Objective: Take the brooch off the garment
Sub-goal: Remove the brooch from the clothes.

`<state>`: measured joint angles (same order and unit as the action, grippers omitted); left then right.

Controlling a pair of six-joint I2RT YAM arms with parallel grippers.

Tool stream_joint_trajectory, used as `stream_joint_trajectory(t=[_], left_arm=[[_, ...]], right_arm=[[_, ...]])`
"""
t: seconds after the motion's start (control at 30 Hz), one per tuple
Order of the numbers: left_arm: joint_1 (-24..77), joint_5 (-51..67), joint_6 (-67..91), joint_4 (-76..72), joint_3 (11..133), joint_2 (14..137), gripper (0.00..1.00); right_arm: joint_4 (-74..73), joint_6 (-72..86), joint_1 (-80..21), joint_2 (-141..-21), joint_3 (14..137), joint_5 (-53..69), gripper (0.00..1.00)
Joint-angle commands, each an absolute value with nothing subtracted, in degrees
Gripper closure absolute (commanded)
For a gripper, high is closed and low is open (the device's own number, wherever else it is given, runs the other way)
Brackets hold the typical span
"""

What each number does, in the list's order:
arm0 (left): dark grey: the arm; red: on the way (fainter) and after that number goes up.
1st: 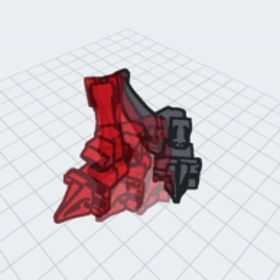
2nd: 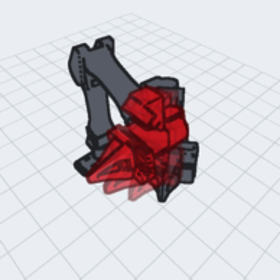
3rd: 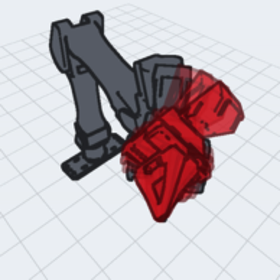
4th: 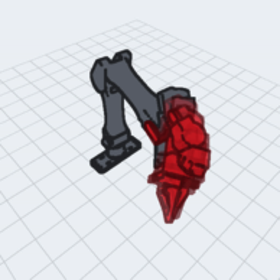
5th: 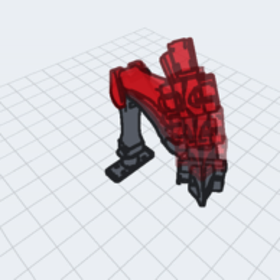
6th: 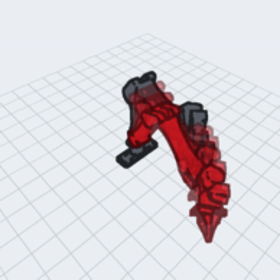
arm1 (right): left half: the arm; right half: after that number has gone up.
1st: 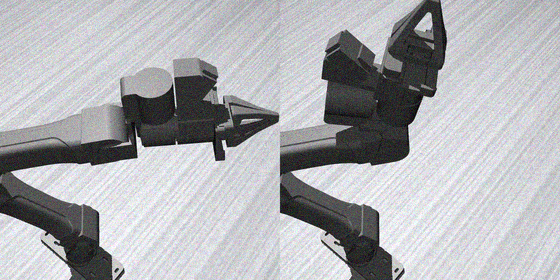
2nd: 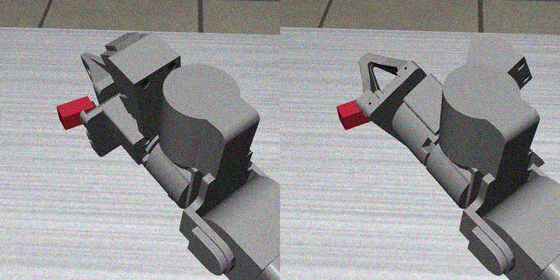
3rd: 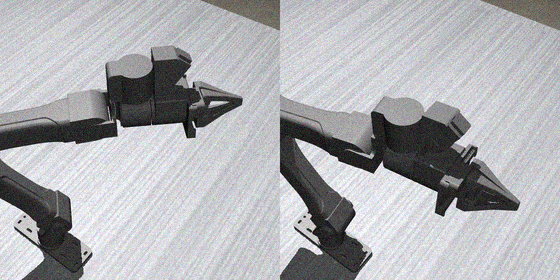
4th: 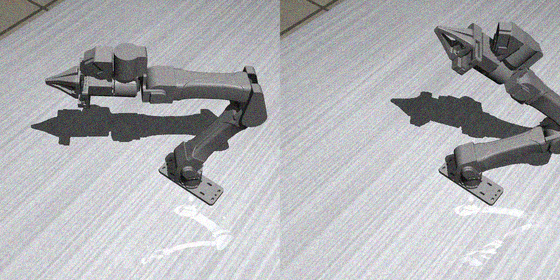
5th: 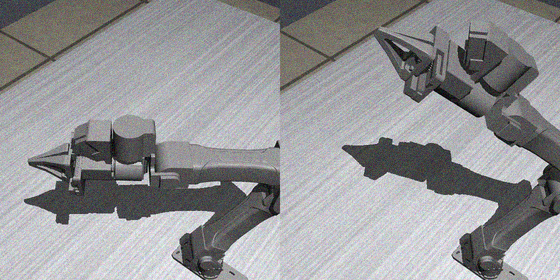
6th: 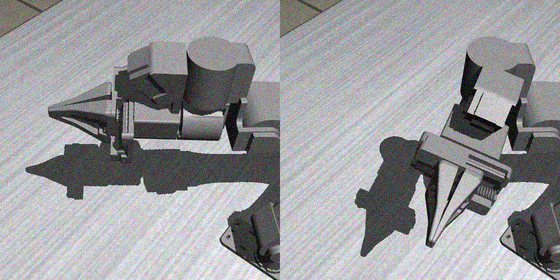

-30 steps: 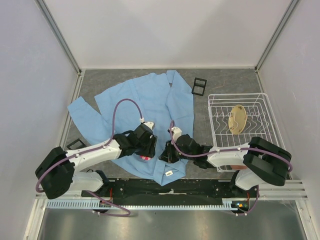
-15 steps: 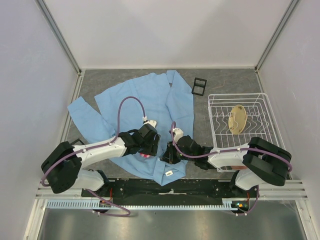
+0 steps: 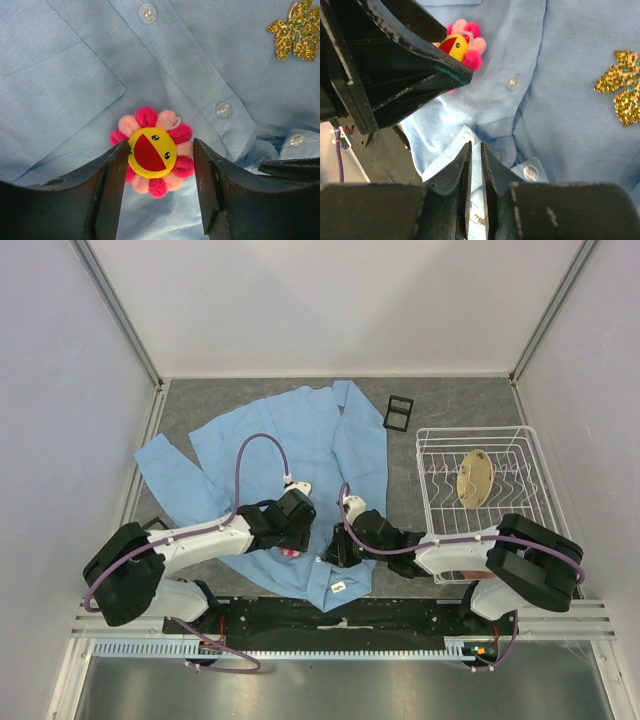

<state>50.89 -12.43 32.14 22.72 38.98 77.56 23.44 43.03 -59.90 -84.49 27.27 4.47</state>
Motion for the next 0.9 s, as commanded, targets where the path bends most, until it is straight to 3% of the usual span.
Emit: stream_joint_trajectory(t=[0.0,0.23,0.37,0.47,0.63,0.77,0.87], left_arm=[[51.5,-11.9,35.3,26.5,37.3,76.6,0.41],[51.6,-11.7,36.8,28.5,37.6,72.6,0.48],[51.5,-10.9,38.8,31.5,39.8,66.0,0.30],[51.5,-11.4,40.5,33.5,41.7,61.4,0.24],[51.0,-14.5,44.4,37.2,42.5,53.4,0.26],[49.0,-16.5,48.9,38.3,38.3,46.6,0.37],[46.2,-14.2,51.1,38.3,35.5,41.6,0.39]], right_arm=[[22.9,41.3,-60.1,-84.1,31.2,4.1,0.80],[17.1,34.0,-60.2,-83.9,37.2,3.3,0.71],[12.3,26.2,-60.5,-84.1,40.2,0.3,0.66],[8.9,19.7,-62.5,-85.7,43.4,-3.3,0.59],[8.1,12.0,-68.2,-88.7,46.6,-12.7,0.47],[9.2,8.4,-71.7,-92.1,49.5,-16.4,0.45],[9.2,6.8,-73.7,-95.1,52.4,-17.9,0.43]])
